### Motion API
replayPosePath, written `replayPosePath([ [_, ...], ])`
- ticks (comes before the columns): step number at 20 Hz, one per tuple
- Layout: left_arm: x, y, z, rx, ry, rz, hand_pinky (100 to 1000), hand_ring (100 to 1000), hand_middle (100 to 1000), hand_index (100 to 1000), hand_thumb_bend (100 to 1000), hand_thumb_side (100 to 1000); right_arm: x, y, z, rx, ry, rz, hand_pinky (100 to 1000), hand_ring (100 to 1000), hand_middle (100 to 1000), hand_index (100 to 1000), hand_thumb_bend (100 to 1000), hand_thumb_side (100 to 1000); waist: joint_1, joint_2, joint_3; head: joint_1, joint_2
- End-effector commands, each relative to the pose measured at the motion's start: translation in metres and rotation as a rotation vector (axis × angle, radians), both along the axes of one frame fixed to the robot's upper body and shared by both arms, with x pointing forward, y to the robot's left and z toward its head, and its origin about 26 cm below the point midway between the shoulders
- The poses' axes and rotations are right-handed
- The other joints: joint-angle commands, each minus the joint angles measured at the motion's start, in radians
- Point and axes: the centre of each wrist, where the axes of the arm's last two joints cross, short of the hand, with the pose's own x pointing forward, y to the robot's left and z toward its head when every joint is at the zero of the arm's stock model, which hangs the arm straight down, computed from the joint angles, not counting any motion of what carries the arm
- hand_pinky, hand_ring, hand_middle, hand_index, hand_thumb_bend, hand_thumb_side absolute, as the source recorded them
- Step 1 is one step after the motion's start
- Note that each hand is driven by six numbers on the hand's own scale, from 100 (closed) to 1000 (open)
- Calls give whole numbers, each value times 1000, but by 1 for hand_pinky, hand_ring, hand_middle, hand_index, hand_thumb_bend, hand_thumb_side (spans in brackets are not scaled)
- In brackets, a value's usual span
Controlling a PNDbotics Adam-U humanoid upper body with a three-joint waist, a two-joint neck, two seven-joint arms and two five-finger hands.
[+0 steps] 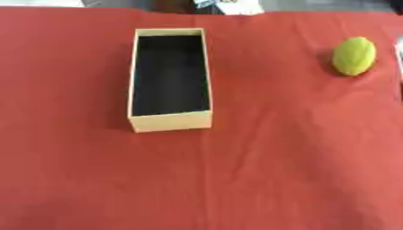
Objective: Pick up objects on the table and place them in the box.
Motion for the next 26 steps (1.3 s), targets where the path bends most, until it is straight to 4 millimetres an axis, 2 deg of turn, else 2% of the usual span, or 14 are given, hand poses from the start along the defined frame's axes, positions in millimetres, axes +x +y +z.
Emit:
replayPosePath([
  [1,-3,3,7,26,-17,6,588,804,840,693,192,711,-5,-3,13,-18,-34,-9,764,727,676,812,100,694,3,-17,-1,2,3],
  [7,-3,3,7,27,-15,6,588,804,840,693,193,712,-5,-6,11,-17,-29,-19,764,728,677,813,100,695,2,-17,-2,2,1],
  [12,-3,4,6,28,-14,9,588,804,841,693,192,713,-5,-17,8,-30,10,-56,775,743,692,820,100,699,1,-16,-2,6,6],
  [16,-3,4,6,31,-11,13,588,805,841,693,192,713,-4,-34,8,-104,113,-139,802,796,749,857,100,697,-2,-17,-5,11,12],
  [18,-3,4,6,33,-10,13,588,805,841,693,193,714,-3,-41,9,-180,198,-179,830,848,813,894,100,689,-3,-18,-6,14,13],
  [23,-4,5,6,36,-6,15,588,805,842,693,191,714,0,-48,26,-460,487,-246,900,942,907,939,100,565,-5,-18,-7,14,18],
  [25,-4,5,6,38,-4,15,588,806,842,693,191,715,-1,-50,33,-552,584,-263,914,954,913,945,100,507,-6,-19,-8,15,21],
  [26,-4,5,5,39,-4,16,588,806,842,693,191,715,-3,-51,36,-589,626,-271,918,954,888,939,100,481,-7,-20,-9,16,22],
])
